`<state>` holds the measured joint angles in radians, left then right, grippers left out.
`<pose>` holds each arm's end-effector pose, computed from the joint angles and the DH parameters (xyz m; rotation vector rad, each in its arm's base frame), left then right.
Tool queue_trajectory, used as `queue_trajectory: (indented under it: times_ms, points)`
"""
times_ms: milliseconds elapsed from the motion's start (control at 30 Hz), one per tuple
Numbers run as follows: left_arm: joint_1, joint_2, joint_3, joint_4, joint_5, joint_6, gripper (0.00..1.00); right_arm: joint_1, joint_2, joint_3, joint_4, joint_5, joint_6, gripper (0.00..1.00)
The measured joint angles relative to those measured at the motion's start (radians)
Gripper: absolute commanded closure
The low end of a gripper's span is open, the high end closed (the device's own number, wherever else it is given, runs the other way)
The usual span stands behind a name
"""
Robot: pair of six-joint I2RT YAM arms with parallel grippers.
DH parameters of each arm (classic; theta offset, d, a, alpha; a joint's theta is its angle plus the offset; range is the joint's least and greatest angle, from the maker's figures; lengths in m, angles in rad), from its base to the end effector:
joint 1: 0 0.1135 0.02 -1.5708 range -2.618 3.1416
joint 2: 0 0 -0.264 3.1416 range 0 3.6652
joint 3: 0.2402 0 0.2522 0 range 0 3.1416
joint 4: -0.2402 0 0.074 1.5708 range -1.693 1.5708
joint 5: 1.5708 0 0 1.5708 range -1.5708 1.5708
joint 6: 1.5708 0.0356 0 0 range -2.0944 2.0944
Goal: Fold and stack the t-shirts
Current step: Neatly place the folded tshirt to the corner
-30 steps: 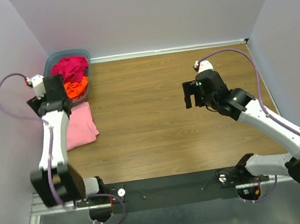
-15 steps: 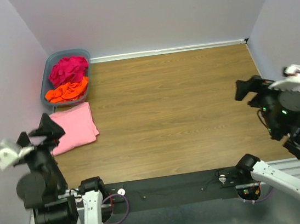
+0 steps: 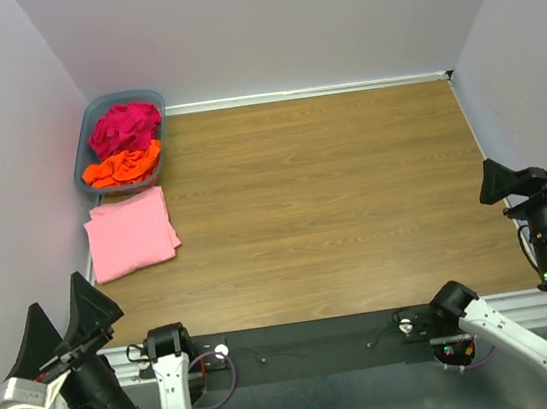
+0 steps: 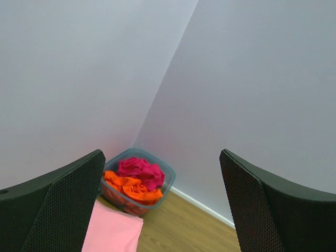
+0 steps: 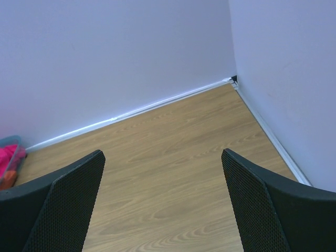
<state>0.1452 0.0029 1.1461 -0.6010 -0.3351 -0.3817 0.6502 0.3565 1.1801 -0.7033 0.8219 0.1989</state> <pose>-0.1054 -0.0036 0.4176 -0.5589 0.9029 -0.0415 0.0099 -0.0252 0.4379 0.3414 1.4500 0.0904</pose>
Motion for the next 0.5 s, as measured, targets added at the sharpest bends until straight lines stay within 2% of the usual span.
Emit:
queue_trajectory:
  times_ms: [500]
  points:
    - [-0.015, 0.0, -0.025, -0.013, -0.035, -0.036, 0.01, 0.0, -0.024, -0.006, 0.0, -0.011, -0.051, 0.0]
